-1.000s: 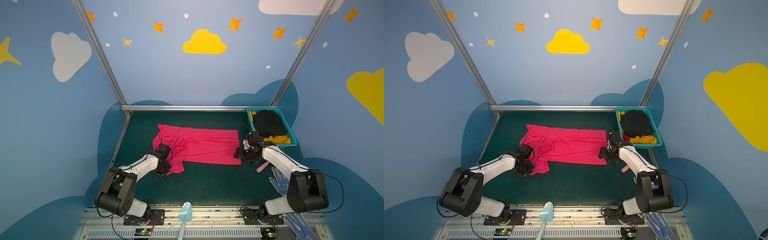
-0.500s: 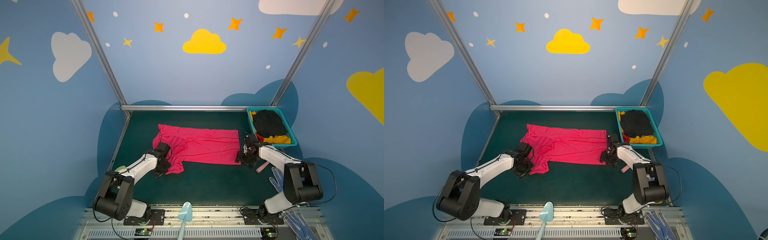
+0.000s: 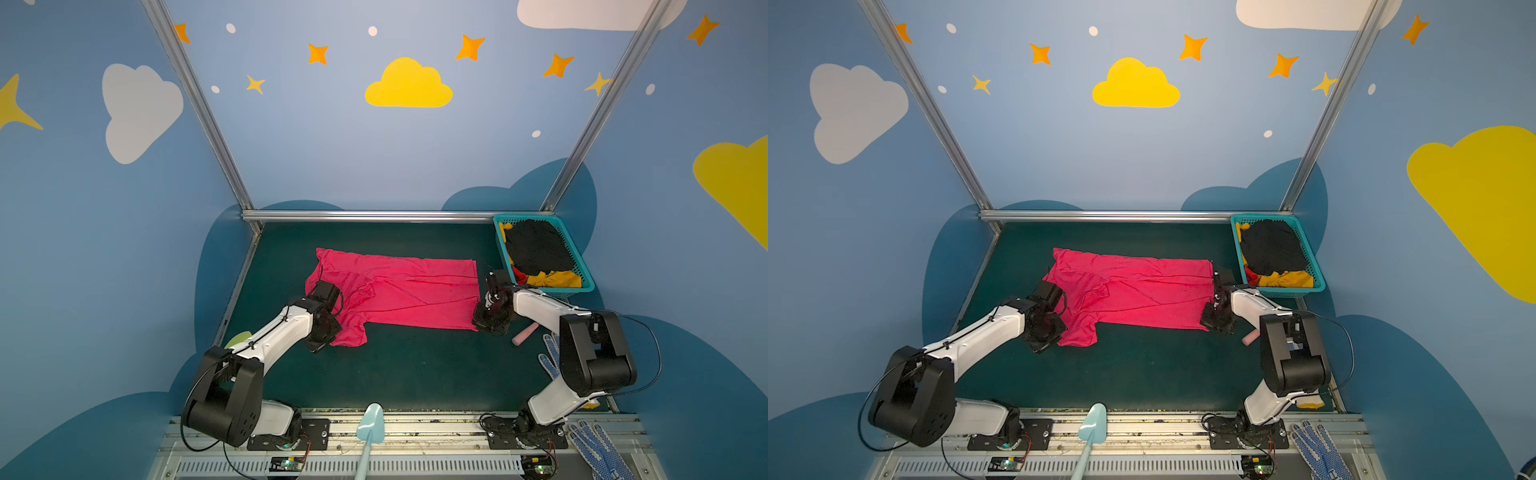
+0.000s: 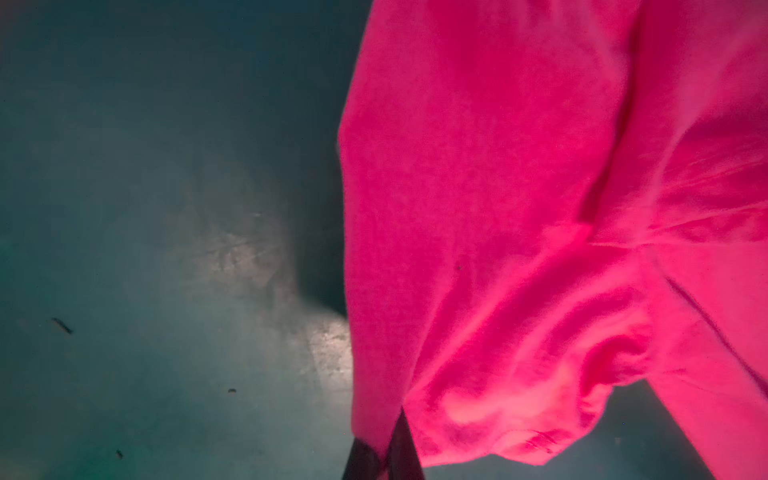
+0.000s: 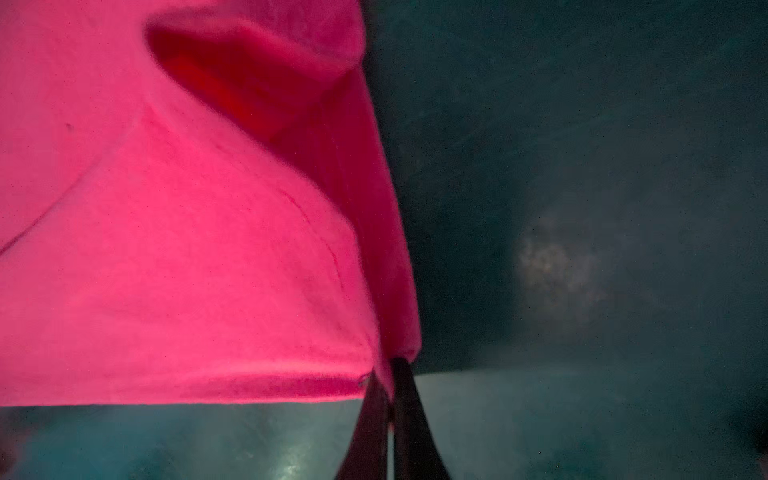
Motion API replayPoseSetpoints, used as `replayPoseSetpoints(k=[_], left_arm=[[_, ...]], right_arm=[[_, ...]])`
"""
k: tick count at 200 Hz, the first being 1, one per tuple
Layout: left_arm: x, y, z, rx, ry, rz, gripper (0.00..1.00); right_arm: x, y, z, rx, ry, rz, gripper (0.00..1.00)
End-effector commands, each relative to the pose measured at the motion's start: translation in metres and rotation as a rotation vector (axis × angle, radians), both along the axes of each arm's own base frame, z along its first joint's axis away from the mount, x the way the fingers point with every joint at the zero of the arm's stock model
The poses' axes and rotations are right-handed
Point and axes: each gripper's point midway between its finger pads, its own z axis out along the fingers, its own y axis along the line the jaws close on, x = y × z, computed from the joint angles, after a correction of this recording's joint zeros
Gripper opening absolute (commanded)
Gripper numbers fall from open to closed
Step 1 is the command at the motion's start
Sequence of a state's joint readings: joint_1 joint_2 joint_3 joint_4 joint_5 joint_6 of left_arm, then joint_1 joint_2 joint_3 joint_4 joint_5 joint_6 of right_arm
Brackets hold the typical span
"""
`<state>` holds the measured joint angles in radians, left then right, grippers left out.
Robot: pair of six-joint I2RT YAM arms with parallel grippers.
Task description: Fold and stack the t-shirts
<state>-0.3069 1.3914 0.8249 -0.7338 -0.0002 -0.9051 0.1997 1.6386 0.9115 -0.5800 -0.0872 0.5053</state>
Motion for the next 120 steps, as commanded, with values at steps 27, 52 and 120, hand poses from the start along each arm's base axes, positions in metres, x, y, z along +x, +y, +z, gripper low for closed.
replayPoseSetpoints(k=[27, 52, 120], left_arm=[[0.031, 0.003, 0.037, 0.036, -0.081, -0.04, 0.05], [0.057, 0.005, 0.051, 0.043, -0.105, -0.057, 0.05], [0.126, 0.011, 0.06, -0.012, -0.12, -0.065, 0.05]], right_arm=[[0.011, 0.0, 0.015, -0.011, -0.009, 0.016, 0.0], [0.022, -0.004, 0.03, -0.03, -0.029, 0.012, 0.0], [0.066, -0.018, 0.042, -0.048, -0.031, 0.006, 0.0]])
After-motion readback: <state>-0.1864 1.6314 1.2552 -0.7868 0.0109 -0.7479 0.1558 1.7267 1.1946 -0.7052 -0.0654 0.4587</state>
